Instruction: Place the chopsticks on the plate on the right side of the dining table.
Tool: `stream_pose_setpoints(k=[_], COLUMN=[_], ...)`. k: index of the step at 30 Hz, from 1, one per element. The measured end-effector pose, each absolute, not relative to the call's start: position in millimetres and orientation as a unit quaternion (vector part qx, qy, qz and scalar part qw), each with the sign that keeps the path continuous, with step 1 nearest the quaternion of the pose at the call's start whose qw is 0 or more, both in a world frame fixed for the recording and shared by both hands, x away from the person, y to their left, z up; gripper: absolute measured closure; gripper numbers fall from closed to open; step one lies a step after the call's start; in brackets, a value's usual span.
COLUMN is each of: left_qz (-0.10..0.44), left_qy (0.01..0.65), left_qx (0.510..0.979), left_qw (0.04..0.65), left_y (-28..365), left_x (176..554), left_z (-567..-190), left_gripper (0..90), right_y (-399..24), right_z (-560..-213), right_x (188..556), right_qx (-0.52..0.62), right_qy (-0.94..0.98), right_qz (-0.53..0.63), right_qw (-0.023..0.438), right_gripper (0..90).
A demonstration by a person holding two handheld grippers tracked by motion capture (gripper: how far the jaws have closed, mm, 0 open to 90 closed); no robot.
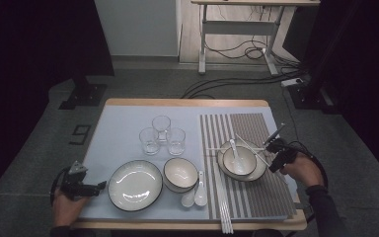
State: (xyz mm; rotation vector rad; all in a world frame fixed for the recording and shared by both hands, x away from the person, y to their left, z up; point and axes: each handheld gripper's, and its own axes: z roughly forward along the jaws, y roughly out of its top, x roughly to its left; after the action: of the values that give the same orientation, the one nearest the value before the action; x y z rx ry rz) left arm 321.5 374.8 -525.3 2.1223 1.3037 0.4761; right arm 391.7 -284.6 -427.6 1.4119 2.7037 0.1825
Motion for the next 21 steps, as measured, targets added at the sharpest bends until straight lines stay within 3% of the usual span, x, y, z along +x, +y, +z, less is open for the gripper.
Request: stream_pose_setpoints(k=[21], left_qz=[0.179], left_qy=[0.491], left_qx=[0.799], left_qw=[0.298], left_y=[374.8], left_x=[321.6], left_z=[-525.3], left_gripper=[0.9], right_y=[-261.3], right_z=[-443.9], right_x=[417.6], right_qx=[0.443], right_qy=[0.893], right_qz=[0.054], right_qw=[0.048], right_gripper=[84.2])
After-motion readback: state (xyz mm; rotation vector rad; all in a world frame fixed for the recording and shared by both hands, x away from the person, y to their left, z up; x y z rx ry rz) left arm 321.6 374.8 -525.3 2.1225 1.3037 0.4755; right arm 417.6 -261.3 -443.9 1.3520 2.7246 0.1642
